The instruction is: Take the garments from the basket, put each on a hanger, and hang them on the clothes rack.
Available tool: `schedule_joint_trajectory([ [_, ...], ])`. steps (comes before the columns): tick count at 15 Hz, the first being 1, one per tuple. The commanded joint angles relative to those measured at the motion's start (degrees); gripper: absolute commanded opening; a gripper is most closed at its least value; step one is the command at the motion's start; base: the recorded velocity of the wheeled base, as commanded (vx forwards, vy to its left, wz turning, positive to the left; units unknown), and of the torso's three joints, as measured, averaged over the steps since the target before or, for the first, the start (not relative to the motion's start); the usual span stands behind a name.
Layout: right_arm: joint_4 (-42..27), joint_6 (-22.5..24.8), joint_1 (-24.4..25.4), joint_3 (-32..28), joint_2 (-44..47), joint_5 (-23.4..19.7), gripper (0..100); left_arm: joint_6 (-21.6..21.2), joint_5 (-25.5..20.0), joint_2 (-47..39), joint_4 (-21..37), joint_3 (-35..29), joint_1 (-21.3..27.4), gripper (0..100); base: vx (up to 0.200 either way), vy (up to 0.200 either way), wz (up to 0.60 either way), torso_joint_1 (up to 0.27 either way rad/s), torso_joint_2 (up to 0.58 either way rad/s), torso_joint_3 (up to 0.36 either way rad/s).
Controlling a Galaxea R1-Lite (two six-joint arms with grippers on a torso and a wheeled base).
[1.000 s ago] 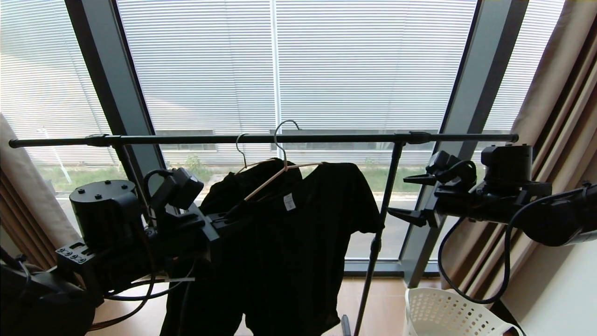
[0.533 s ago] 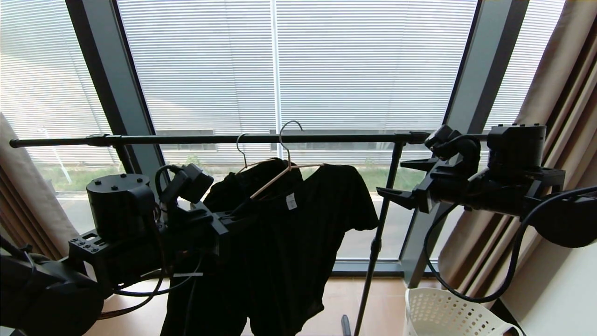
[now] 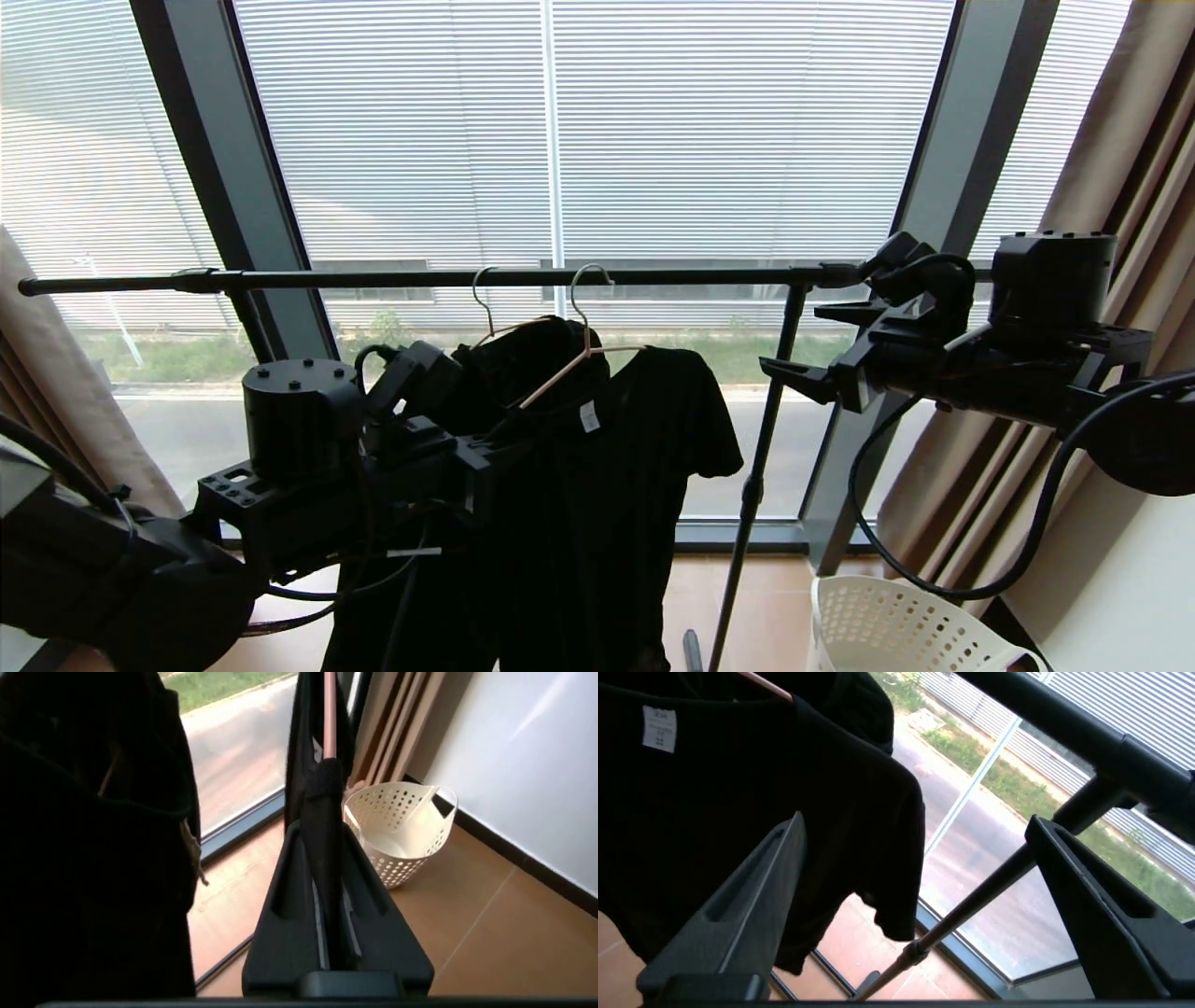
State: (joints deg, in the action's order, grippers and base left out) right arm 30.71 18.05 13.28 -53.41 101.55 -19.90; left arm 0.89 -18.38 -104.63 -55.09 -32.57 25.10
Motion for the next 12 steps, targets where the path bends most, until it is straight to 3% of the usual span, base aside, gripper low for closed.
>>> schedule_joint_trajectory([
  [1, 0.1, 0.1, 0.0, 0.4, -0.7, 0.1, 100, 3.7, 3.3, -2.5, -0.3, -1.5, 4.3, 0, 0.0, 0.0, 0.0, 0.0, 0.0, 0.0],
  [4, 0.1, 0.1, -0.2, 0.4, -1.4, 0.1, 100, 8.2, 5.1, -3.8, -0.5, -3.6, 5.2, 0, 0.0, 0.0, 0.0, 0.0, 0.0, 0.0],
  [12, 0.1, 0.1, -0.4, 0.0, -1.5, 0.1, 100, 8.3, 8.5, -7.5, -0.1, -11.3, 4.8, 0, 0.0, 0.0, 0.0, 0.0, 0.0, 0.0],
])
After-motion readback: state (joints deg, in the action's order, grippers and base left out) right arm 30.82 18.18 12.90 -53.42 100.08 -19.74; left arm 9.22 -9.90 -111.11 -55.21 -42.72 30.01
